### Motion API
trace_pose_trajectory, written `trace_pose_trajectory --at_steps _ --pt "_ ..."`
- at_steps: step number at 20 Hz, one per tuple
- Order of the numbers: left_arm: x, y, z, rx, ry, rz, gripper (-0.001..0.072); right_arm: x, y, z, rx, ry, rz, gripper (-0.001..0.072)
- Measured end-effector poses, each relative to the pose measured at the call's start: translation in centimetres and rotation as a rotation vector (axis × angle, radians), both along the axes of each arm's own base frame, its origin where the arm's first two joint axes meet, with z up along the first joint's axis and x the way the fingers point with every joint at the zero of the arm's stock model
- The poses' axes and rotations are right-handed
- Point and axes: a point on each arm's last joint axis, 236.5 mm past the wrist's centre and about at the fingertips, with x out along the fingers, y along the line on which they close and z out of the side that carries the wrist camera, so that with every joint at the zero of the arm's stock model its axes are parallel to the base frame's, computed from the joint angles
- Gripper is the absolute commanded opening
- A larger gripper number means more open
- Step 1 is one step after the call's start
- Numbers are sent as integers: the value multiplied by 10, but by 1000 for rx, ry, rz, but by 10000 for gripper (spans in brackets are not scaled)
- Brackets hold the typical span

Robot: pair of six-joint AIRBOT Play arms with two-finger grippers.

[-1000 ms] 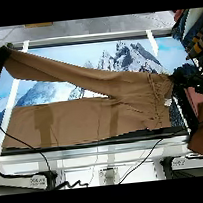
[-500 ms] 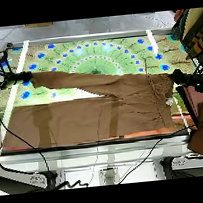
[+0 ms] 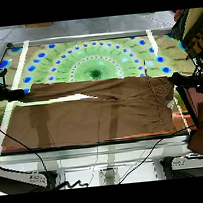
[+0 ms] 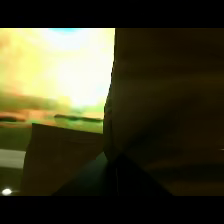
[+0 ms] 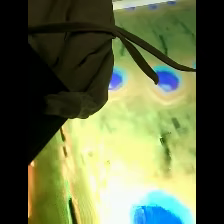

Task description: Fold the clothes and pants, and hang the long-sleeved shirts on hangers.

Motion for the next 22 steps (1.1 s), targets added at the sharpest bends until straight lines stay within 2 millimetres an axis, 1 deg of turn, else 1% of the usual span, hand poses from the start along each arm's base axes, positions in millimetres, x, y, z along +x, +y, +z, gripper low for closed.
trace_pose_trajectory --at_steps 6,9,12,18,20,22 --pt "-5 34 4 151 22 -12 16 -9 -2 -9 -47 44 37 37" --pt "-8 43 4 189 36 -19 16 -13 -4 -13 -67 64 47 37" --pt "-14 44 1 197 70 -21 16 -17 -6 -18 -81 87 50 37" --pt "-38 41 -15 162 180 1 16 -29 -12 -29 -129 148 72 37" --pt "-43 40 -21 142 202 45 15 -26 -19 -31 -151 144 48 37" --pt "-45 39 -26 124 213 93 15 -16 -26 -34 -174 124 6 37"
